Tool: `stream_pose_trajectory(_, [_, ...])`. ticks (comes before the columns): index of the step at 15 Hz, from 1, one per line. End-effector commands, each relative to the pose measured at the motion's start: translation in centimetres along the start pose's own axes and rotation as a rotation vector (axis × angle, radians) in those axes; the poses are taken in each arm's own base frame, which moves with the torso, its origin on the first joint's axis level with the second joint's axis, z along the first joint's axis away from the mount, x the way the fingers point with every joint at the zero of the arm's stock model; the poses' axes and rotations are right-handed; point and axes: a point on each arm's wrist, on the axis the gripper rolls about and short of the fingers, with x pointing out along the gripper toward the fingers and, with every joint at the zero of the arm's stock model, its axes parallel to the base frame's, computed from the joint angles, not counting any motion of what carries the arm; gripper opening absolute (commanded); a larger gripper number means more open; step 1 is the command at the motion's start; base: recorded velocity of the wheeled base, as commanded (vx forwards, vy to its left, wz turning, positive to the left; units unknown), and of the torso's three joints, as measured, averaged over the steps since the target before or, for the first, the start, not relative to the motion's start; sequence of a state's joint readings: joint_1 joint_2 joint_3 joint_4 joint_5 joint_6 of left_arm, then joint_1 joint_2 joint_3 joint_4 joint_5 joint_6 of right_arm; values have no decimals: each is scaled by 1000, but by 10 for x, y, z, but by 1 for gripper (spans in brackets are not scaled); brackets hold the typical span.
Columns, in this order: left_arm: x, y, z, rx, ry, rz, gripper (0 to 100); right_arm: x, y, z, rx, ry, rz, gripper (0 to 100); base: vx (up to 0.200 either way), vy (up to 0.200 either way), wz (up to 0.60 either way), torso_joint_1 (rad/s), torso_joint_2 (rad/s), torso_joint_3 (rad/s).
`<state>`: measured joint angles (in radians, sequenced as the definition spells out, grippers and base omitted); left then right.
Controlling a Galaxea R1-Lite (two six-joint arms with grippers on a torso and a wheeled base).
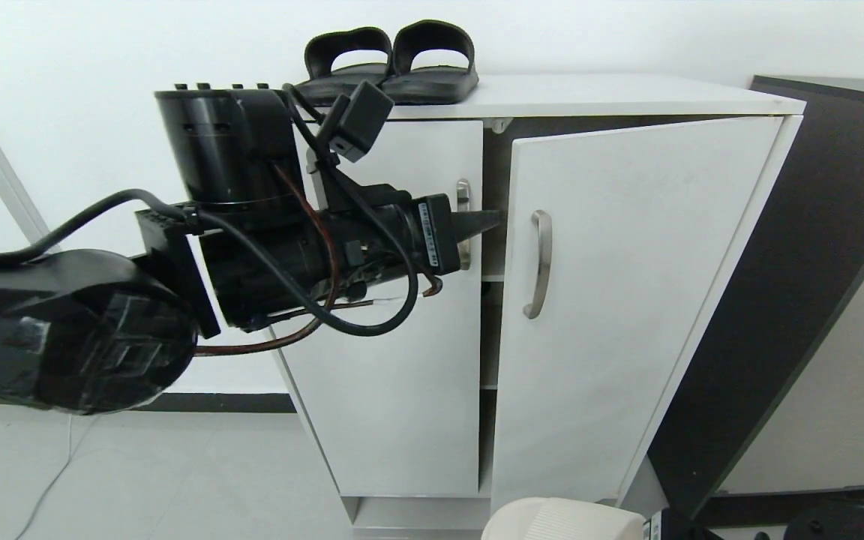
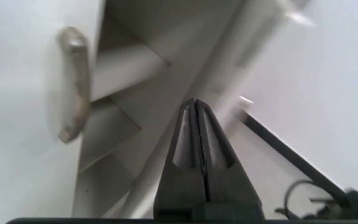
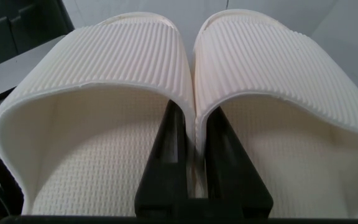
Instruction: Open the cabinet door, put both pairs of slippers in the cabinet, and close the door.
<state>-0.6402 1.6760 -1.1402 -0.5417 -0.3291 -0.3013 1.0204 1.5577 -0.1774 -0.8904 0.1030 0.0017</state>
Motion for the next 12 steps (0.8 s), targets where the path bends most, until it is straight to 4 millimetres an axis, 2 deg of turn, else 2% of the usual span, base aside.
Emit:
stream_pose_trajectory(1, [20,18,-11,-17,30,30,0,1,0,-1,0,7,1,0,0,0,0,0,0,0])
stream_pose_trajectory(4, [29,29,-11,-17,25,46,0,1,1,-1,-1,7,4,0,0,0,0,0,0,0])
stream_pose_trajectory(8, [39,34,-19,-23,40,51,0,3,7,-4,-12,30,30,0,0,0,0,0,0,0])
stream_pose_trajectory(11, [41,35,-17,-18,28,46,0,4,10,-5,-16,36,46,0,0,0,0,0,0,0])
stream_pose_trajectory(12, [42,34,-16,-19,27,44,0,4,12,-6,-19,43,55,0,-200,0,0,2,2,7])
